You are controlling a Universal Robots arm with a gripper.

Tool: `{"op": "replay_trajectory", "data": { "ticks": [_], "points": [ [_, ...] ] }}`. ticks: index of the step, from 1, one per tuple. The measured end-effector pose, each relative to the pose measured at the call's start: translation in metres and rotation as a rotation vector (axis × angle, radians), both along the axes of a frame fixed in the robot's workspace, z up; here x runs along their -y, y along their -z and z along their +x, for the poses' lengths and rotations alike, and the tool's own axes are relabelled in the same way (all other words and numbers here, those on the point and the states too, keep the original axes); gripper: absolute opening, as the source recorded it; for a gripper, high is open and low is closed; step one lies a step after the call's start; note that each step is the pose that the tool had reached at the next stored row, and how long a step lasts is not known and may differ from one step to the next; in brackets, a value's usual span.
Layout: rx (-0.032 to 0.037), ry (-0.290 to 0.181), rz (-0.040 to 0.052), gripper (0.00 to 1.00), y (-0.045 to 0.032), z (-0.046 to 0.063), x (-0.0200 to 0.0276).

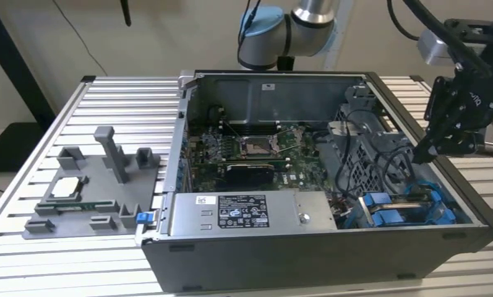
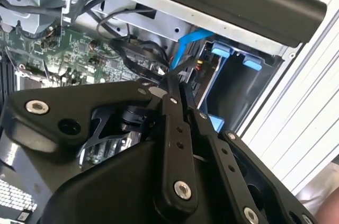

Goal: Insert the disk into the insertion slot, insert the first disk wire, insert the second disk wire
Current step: 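Insert the second disk wire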

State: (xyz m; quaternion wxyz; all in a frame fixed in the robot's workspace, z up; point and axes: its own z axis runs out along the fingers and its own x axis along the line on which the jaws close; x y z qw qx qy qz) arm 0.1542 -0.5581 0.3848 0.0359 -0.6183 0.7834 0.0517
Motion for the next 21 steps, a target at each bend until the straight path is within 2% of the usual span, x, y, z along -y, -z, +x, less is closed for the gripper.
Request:
{"op": "replay_trajectory", "data": {
  "ticks": [5,7,11,18,21],
  "points": [
    [0.0293,0.000,0.0000,0.00,0.0000,-0.017,-0.0012],
    [0.0344,0.000,0.0001,0.00,0.0001,-0.023,-0.0012],
    [0.0367,-0.013,0.0002,0.00,0.0000,-0.030,-0.0003],
    [0.0366,-0.064,0.0011,0.00,0.0008,-0.032,0.0018],
    [0.0366,-0.069,0.0013,0.00,0.0009,-0.032,0.0019]
  ]
}}
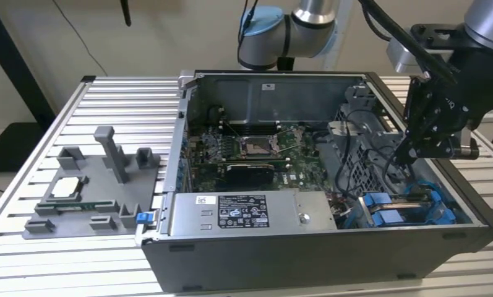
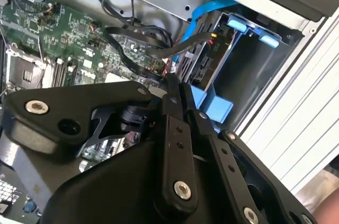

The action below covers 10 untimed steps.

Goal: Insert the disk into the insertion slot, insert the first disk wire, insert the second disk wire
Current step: 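Insert the second disk wire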

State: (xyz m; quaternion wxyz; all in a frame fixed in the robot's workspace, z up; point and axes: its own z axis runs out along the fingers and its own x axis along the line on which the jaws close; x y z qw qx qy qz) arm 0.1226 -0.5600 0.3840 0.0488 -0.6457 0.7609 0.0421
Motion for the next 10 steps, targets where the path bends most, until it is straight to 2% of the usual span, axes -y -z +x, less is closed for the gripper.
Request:
{"op": "replay_trajectory", "data": {
  "ticks": [10],
  "points": [
    [0.0000,-0.001,-0.0002,0.00,0.0004,0.0000,0.0001]
  ]
}}
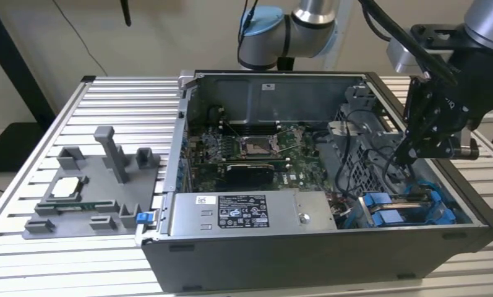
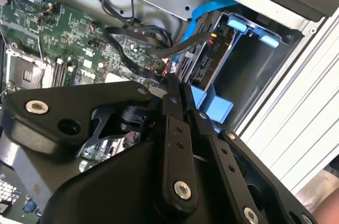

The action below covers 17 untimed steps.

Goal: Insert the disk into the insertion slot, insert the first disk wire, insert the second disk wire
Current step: 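Insert the second disk wire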

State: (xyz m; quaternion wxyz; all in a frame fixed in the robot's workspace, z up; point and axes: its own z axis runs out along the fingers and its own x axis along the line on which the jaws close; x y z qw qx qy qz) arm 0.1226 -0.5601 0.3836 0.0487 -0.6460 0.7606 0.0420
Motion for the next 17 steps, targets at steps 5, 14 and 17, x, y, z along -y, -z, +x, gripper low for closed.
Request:
{"op": "replay_trajectory", "data": {
  "ticks": [5,14,17],
  "points": [
    [0.0000,-0.011,-0.0081,0.00,0.0037,0.000,0.0001],
    [0.0001,-0.039,-0.0130,0.00,0.0117,0.000,0.0074],
    [0.0003,-0.046,-0.0130,0.00,0.0140,0.000,0.0118]
  ]
}}
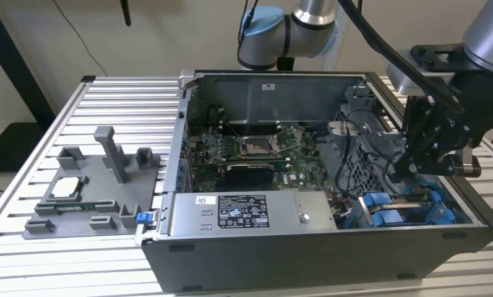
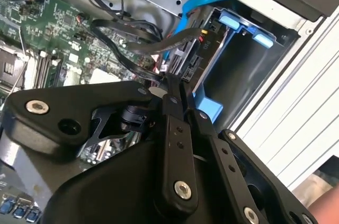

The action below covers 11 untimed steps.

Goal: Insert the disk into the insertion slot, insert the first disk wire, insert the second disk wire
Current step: 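Insert the second disk wire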

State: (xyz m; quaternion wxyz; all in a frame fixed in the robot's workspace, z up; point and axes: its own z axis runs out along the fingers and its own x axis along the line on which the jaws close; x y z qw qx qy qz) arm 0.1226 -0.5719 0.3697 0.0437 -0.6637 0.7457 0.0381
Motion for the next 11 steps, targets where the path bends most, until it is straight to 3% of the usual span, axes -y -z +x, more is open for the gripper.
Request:
{"op": "replay_trajectory", "data": {
  "ticks": [6,11],
  "points": [
    [0.0049,-0.013,0.0000,0.00,0.0047,0.000,0.0095],
    [0.0208,-0.019,-0.0004,0.00,0.0076,0.000,0.0171]
  ]
}}
